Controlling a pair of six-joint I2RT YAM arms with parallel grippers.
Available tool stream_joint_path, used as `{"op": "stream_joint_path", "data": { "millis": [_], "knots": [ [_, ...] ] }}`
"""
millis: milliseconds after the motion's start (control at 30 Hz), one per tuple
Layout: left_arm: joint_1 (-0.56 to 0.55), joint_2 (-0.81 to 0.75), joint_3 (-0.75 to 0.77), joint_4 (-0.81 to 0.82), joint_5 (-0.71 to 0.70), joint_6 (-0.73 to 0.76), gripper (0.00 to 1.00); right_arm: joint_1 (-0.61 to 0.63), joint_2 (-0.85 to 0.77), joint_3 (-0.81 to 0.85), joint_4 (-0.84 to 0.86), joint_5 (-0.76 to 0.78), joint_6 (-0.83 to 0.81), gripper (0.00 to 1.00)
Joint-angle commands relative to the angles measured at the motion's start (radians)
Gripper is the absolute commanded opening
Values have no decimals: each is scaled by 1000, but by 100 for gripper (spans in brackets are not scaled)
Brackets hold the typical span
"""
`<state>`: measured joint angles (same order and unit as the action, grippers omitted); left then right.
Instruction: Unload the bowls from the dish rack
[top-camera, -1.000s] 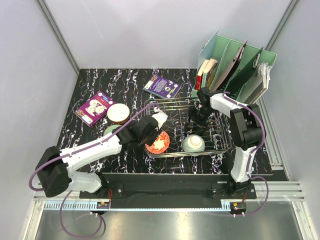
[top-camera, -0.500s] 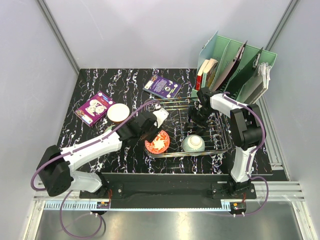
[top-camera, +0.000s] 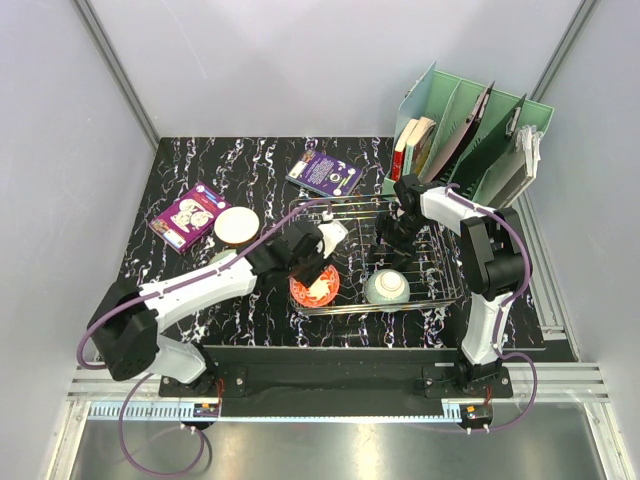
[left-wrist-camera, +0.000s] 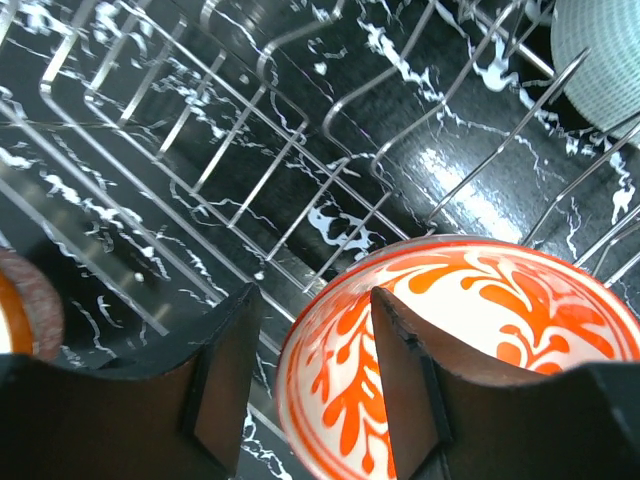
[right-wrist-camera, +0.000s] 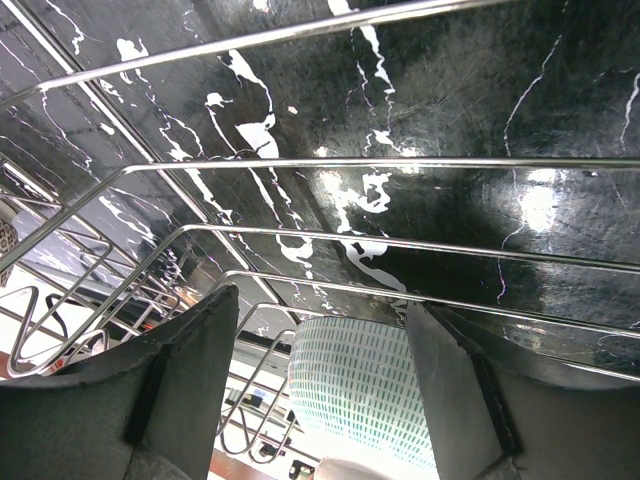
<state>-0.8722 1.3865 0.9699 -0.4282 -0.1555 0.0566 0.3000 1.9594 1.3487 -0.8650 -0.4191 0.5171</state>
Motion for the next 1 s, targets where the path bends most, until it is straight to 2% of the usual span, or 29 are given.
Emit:
{"op": "stream_joint_path", "data": {
  "millis": [0, 133, 167, 233, 367, 500, 600, 967],
  "knots": [
    [7, 26, 49, 9, 59, 12, 51, -4, 7, 4, 26, -14, -17, 76],
    [19, 42, 59, -7, 85, 14, 43, -5, 10, 7, 26, -9, -22, 76],
    [22, 37, 58, -12, 88, 14, 35, -4, 12, 9, 26, -7, -20, 76],
    [27, 26, 53, -15, 96, 14, 29, -4, 15, 9, 26, -6, -20, 76],
    [41, -9, 44, -33, 125, 23, 11, -4, 21, 10, 26, -4, -19, 76],
    [48, -26, 39, -46, 149, 34, 0, -4, 26, 17, 26, 0, -15, 76],
    [53, -43, 41, -50, 151, 35, 0, -4, 27, 17, 26, -3, -15, 76],
    [71, -8, 69, -61, 326, 26, 0, -4, 22, 15, 29, -7, -5, 75]
  ]
}}
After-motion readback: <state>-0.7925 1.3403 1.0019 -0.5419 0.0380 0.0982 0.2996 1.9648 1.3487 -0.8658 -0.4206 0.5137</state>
